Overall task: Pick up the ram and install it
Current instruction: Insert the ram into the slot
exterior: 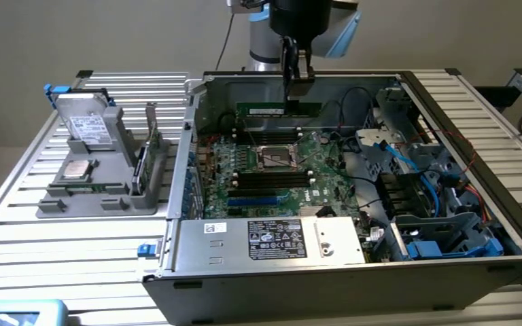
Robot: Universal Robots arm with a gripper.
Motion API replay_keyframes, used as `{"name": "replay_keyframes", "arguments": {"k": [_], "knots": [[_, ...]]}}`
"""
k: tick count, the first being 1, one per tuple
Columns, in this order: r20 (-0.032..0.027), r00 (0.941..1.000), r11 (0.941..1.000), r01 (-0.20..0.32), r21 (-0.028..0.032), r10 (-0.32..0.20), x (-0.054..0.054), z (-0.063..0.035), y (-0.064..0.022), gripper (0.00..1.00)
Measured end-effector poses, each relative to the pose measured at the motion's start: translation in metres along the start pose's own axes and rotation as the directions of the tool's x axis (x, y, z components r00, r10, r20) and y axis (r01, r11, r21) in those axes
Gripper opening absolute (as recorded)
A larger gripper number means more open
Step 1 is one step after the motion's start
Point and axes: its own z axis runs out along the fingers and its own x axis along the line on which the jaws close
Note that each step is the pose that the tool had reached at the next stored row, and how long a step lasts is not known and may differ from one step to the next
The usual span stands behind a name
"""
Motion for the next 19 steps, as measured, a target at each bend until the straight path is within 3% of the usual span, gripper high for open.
{"name": "replay_keyframes", "arguments": {"k": [2,3,7,8,19], "knots": [[-0.0048,1.0000,1.0000,0.001,0.0000,-0.001,-0.002,0.0029,0.0000,0.13],[-0.0101,0.9999,1.0000,0.001,0.0000,-0.001,-0.003,0.0039,0.0000,0.13],[-0.0425,0.9991,1.0000,0.002,-0.0003,-0.002,-0.004,0.0067,0.0001,0.13],[-0.0462,0.9989,1.0000,0.003,-0.0004,-0.003,-0.005,0.0080,0.0001,0.13],[-0.0468,0.9989,1.0000,0.003,-0.0004,-0.003,-0.007,0.0280,0.0006,0.13]]}}
